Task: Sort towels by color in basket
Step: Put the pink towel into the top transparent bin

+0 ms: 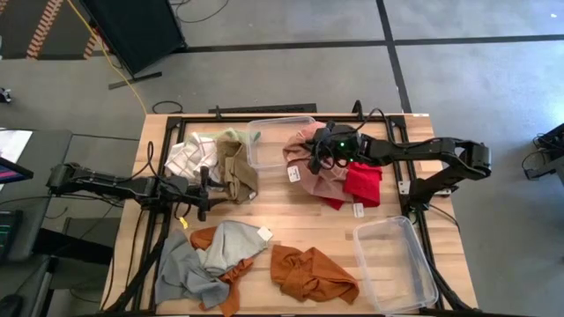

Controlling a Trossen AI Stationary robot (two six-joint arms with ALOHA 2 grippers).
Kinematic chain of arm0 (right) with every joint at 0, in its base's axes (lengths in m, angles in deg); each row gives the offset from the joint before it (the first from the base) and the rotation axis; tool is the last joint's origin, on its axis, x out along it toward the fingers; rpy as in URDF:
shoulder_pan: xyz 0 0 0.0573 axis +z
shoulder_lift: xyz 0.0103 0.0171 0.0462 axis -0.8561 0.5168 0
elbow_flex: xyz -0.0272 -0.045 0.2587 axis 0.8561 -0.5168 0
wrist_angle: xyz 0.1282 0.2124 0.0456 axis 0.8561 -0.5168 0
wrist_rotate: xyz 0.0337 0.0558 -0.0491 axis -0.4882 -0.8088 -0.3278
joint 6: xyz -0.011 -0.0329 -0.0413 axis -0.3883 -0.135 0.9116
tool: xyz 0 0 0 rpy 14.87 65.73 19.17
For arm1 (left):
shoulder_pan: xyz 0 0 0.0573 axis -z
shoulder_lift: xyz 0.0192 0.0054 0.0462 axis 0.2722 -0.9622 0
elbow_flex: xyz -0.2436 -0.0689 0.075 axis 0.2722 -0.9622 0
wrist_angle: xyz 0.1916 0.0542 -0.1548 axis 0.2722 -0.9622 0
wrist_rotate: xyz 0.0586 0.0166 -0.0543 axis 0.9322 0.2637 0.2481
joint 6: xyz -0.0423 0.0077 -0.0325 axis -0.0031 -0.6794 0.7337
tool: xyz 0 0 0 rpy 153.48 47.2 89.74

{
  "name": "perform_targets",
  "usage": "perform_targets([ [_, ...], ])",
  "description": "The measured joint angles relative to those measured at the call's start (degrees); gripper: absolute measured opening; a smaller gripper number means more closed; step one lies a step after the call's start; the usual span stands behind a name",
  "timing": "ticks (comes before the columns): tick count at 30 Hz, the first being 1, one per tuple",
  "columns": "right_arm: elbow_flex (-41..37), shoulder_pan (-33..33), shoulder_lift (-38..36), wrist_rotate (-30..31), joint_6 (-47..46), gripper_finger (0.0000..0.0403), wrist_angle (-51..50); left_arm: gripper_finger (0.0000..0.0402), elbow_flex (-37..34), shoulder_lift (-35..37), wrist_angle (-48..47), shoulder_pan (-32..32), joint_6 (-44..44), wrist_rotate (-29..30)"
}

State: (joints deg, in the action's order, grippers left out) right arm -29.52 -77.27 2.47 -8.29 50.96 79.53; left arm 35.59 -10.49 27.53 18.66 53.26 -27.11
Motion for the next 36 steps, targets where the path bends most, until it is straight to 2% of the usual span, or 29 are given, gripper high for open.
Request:
perform_targets([
  [6, 0.0, 0.4, 0.0, 0.0, 1.3, 0.0102, 0.7, 0.0204, 0.0, 0.0, 0.0, 0.0, 3.8, 0.0],
  [14, 0.0, 0.8, -2.9, 0.0, 4.4, 0.0234, 2.1, 0.0204, 0.0, 0.0, 0.1, 0.0, 16.7, 0.0],
  [18, 0.0, 1.8, -7.9, 0.0, 5.5, 0.0276, 1.1, 0.0204, 0.3, 0.0, 0.2, 0.0, 24.2, -0.2],
  [22, 0.0, 3.7, -14.1, 0.6, 5.6, 0.0290, -4.6, 0.0204, 1.5, 0.0, 0.3, 0.0, 31.0, -0.3],
  [28, 0.0, 7.7, -21.8, 3.6, 2.3, 0.0291, -22.1, 0.0204, 2.0, 0.0, 0.9, 0.0, 39.4, -0.3],
  [32, 0.0, 12.1, -23.1, 8.6, -2.7, 0.0291, -33.4, 0.0204, 2.0, 0.0, 2.1, 0.0, 39.3, 0.4],
  [36, 0.0, 17.1, -21.3, 14.1, -7.8, 0.0291, -40.0, 0.0204, 2.1, 0.0, 5.8, 0.0, 37.9, 4.6],
])
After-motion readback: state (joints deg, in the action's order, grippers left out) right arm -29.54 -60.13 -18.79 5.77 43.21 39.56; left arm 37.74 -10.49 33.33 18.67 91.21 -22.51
